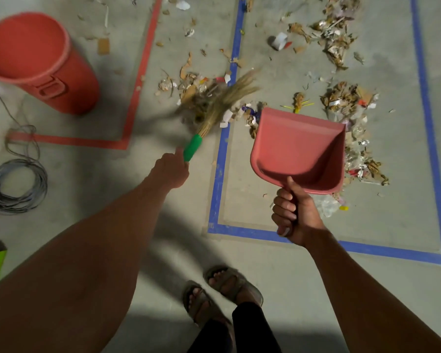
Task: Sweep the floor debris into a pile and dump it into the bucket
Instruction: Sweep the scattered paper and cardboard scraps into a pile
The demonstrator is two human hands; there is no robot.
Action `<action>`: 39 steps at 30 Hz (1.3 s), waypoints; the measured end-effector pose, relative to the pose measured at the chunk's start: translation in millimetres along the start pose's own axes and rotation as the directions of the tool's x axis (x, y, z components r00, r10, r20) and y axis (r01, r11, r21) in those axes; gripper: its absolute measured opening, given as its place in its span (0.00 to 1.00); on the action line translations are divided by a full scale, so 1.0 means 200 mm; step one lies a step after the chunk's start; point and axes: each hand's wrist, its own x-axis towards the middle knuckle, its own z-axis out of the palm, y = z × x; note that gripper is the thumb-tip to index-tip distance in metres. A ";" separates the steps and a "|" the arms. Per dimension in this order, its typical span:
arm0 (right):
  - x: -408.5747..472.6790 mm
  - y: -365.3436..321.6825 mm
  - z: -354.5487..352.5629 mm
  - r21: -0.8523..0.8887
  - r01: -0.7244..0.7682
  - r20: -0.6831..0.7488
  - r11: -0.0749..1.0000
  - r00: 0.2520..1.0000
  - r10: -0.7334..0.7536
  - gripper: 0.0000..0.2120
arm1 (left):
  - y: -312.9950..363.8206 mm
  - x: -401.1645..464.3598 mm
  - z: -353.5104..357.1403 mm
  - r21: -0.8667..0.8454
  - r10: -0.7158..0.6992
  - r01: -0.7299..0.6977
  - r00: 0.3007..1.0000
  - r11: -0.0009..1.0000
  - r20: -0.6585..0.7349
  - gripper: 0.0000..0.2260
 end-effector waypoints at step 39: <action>-2.11 -1.42 -0.33 0.032 0.137 -0.010 0.990 0.991 -0.137 0.22 | 2.16 -1.59 -1.08 -0.650 0.087 0.180 0.931 0.738 0.355 0.14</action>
